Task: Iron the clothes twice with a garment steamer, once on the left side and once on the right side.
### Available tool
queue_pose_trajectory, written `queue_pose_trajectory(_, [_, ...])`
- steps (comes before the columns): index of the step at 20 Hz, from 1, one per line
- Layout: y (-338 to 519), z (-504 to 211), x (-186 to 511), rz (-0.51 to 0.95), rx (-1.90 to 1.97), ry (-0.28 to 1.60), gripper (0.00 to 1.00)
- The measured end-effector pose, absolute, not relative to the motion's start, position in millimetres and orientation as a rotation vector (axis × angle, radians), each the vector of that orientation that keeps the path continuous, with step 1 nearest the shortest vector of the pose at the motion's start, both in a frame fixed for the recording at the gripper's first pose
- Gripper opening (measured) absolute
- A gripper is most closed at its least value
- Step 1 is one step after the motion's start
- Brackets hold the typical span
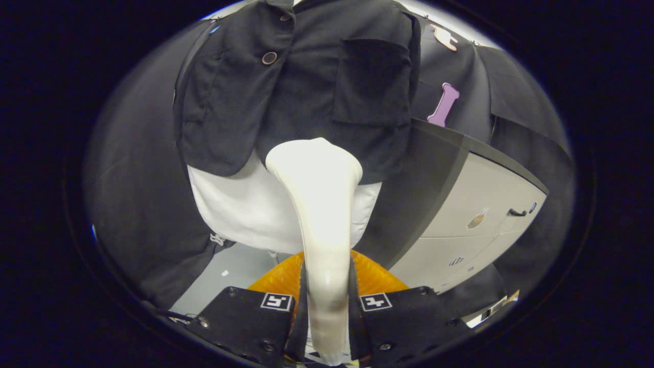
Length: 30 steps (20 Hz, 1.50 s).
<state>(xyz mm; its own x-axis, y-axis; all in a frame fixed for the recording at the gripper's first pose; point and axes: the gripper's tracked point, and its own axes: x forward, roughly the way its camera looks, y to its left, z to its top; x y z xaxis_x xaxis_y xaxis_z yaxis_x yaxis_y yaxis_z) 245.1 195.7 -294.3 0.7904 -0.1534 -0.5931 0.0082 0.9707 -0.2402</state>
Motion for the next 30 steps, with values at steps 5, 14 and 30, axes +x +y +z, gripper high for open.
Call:
queue_pose_trajectory(5, [199.9, -274.1, 241.0, -0.086, -0.217, 0.635, 0.35])
queue_pose_trajectory(14, [265.5, -111.6, 258.0, 0.025, -0.092, 0.361, 0.35])
queue_pose_trajectory(30, [416.8, 164.2, 369.6, 0.128, -0.114, -0.193, 0.35])
